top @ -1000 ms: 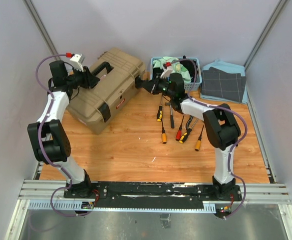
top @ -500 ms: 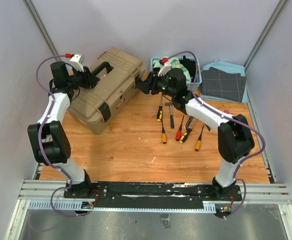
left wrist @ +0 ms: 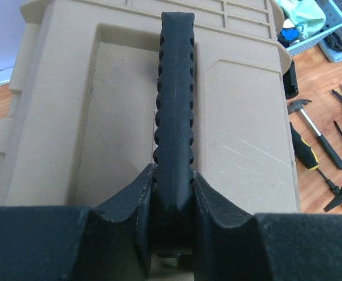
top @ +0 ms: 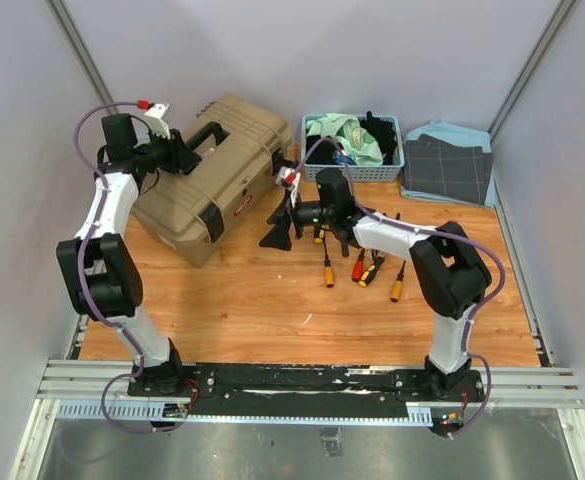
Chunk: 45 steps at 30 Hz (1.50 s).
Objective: Pack the tool kit
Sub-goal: Open the toolbox at the center of the board.
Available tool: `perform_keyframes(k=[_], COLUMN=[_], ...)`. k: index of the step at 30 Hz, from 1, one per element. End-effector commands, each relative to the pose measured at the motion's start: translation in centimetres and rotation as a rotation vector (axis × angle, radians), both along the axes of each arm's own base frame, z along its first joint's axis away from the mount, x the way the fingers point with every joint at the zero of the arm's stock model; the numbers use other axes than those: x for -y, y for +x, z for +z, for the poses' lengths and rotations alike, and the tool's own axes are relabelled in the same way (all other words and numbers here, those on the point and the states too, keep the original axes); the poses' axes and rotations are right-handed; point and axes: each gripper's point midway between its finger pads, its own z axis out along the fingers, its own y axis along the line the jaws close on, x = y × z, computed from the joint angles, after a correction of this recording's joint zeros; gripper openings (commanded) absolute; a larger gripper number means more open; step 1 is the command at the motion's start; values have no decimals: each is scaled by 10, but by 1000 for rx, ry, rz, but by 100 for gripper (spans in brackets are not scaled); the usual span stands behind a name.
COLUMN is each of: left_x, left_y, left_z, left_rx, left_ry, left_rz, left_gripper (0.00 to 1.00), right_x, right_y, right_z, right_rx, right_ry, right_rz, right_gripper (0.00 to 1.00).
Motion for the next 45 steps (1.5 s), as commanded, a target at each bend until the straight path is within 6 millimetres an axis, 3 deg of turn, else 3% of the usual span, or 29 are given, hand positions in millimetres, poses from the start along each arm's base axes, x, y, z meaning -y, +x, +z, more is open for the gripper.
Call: perform_keyframes(k=[1, 4, 7, 15, 20, 36, 45], left_x=[6, 7, 8, 9, 9, 12, 13], left_y=[-19, -22, -24, -26, -25, -25, -28], left_z=[-51, -54, -54, -51, -49, -43, -42], left_rx=[-167, -174, -175, -172, -167, -165, -165], left_ry=[29, 28, 28, 24, 21, 5, 2], left_rz=[-45, -51, -53, -56, -58, -58, -59], left_gripper=[0, 0, 0, 0, 0, 0, 0], right_x=[-20, -36, -52, -93, -101, -118, -128], right_y=[-19, -28, -24, -14, 1, -1, -9], right_z=[-5, -10, -21, -26, -26, -36, -21], right_rx=[216, 303, 334, 356, 362, 291, 296], right_ry=[50, 94, 135, 188, 197, 227, 263], right_rz=[205, 271, 266, 242, 163, 154, 186], right_gripper=[86, 86, 87, 86, 85, 85, 84])
